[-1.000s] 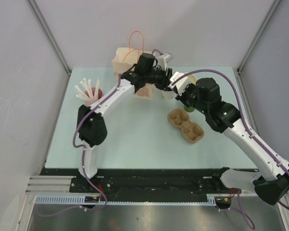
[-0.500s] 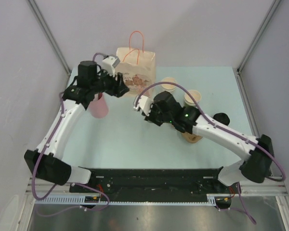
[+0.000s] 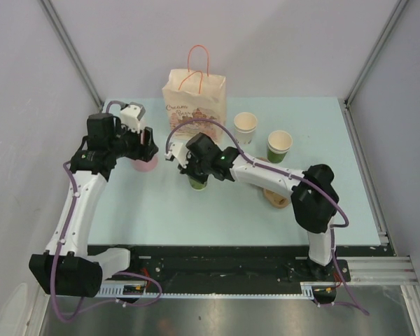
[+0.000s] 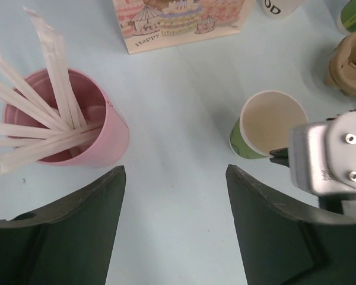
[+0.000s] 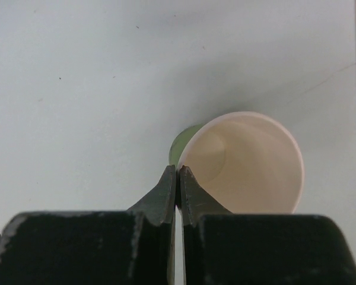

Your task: Pack the takeout coffee

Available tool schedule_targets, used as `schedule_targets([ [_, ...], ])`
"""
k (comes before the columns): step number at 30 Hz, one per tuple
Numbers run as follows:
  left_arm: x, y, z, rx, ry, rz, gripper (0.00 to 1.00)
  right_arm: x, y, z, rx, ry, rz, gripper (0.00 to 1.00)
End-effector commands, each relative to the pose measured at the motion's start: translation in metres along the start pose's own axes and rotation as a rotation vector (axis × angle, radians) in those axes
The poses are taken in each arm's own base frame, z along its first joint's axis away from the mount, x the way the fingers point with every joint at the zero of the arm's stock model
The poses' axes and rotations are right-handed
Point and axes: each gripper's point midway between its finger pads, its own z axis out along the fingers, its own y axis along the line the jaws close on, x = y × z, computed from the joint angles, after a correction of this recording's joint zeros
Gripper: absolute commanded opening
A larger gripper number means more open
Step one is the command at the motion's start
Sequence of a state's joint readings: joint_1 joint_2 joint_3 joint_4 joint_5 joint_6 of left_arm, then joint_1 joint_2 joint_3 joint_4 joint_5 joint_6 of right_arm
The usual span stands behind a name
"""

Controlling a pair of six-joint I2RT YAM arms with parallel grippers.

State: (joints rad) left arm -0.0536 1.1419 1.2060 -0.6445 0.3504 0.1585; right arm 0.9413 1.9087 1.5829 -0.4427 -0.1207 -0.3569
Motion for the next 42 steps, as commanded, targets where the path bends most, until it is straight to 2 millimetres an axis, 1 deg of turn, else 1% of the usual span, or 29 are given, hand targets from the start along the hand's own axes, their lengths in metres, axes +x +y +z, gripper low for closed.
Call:
schedule_targets([
  [1,-0.001,0.003,-0.007,0.004,-0.018,0.07,0.75,-0.018,0.004,0.012,-0.035,-0.045,0.026,0.0],
  [2,-0.001,0.003,-0.007,0.004,-0.018,0.072,0.76,-0.016,0.005,0.017,-0.039,-0.04,0.031,0.0],
  [4,0.0,0.004,-0.006,0.003,-0.011,0.075,0.77,-0.015,0.004,0.018,-0.034,-0.033,0.046,0.07],
  [5,0.001,0.004,-0.005,0.007,-0.009,0.076,0.77,-0.015,0.003,0.019,-0.024,-0.032,0.046,0.18],
  [7,0.002,0.004,-0.004,0.01,-0.004,0.073,0.78,-0.014,0.005,0.018,-0.032,-0.026,0.04,0.33],
  [8,0.003,0.003,-0.003,0.015,-0.001,0.074,0.78,-0.015,0.007,0.017,-0.048,-0.031,0.038,0.51],
  [11,0.004,0.001,-0.001,0.03,0.003,0.071,0.82,-0.035,0.007,0.005,-0.061,-0.088,0.05,0.62],
  [13,0.003,0.001,-0.001,0.033,0.004,0.071,0.83,-0.06,0.003,-0.013,-0.046,-0.157,0.039,0.65],
  [15,0.003,0.0,0.0,0.037,0.006,0.069,0.84,-0.077,-0.006,-0.03,-0.014,-0.198,0.04,0.73],
  [16,0.002,0.001,0.0,0.037,0.004,0.069,0.84,-0.092,-0.011,-0.047,0.002,-0.241,0.049,0.77],
  [17,0.003,0.0,0.001,0.042,0.007,0.068,0.84,-0.096,-0.02,-0.056,0.015,-0.262,0.065,0.95],
  [18,0.003,0.0,0.0,0.042,0.007,0.068,0.85,-0.101,-0.027,-0.064,0.026,-0.288,0.08,1.0],
  [19,0.003,0.0,0.001,0.041,0.011,0.069,0.85,-0.104,-0.038,-0.077,0.048,-0.309,0.104,1.0],
  [20,0.003,0.001,0.001,0.039,0.011,0.069,0.85,-0.099,-0.062,-0.084,0.087,-0.313,0.152,1.0],
  [22,0.004,0.002,0.001,0.036,0.016,0.067,0.85,-0.083,-0.096,-0.092,0.17,-0.283,0.216,0.98],
  [23,0.004,0.003,0.002,0.031,0.017,0.067,0.85,-0.067,-0.133,-0.098,0.274,-0.252,0.267,0.93],
  [24,0.004,0.002,0.002,0.033,0.019,0.066,0.85,-0.058,-0.147,-0.1,0.314,-0.225,0.285,0.9],
  [25,0.004,0.003,0.002,0.032,0.02,0.067,0.85,-0.044,-0.156,-0.102,0.335,-0.175,0.305,0.87],
  [26,0.005,0.003,0.003,0.034,0.022,0.065,0.85,-0.029,-0.171,-0.096,0.362,-0.13,0.32,0.79],
  [27,0.004,0.003,0.004,0.034,0.022,0.065,0.85,-0.02,-0.186,-0.103,0.388,-0.096,0.331,0.74],
  [28,0.005,0.004,0.004,0.031,0.024,0.064,0.85,-0.011,-0.196,-0.103,0.409,-0.068,0.336,0.68],
  [29,0.005,0.004,0.005,0.032,0.028,0.062,0.85,-0.001,-0.202,-0.096,0.412,-0.037,0.34,0.51],
  [30,0.006,0.004,0.006,0.031,0.032,0.061,0.85,0.007,-0.214,-0.099,0.429,-0.023,0.337,0.45],
  [31,0.005,0.005,0.007,0.028,0.032,0.061,0.85,0.016,-0.224,-0.101,0.463,-0.003,0.343,0.45],
  [33,0.008,0.007,0.01,0.029,0.045,0.056,0.85,0.026,-0.235,-0.096,0.466,0.002,0.35,0.53],
  [35,0.009,0.007,0.012,0.03,0.048,0.054,0.84,0.032,-0.242,-0.092,0.437,-0.007,0.341,0.57],
  [38,0.009,0.006,0.012,0.035,0.048,0.055,0.85,0.039,-0.252,-0.081,0.425,-0.013,0.349,0.51],
  [40,0.01,0.005,0.015,0.048,0.054,0.052,0.84,0.038,-0.254,-0.075,0.379,-0.045,0.373,0.51],
  [42,0.012,0.005,0.017,0.051,0.062,0.05,0.85,0.042,-0.257,-0.073,0.37,-0.049,0.396,0.49],
])
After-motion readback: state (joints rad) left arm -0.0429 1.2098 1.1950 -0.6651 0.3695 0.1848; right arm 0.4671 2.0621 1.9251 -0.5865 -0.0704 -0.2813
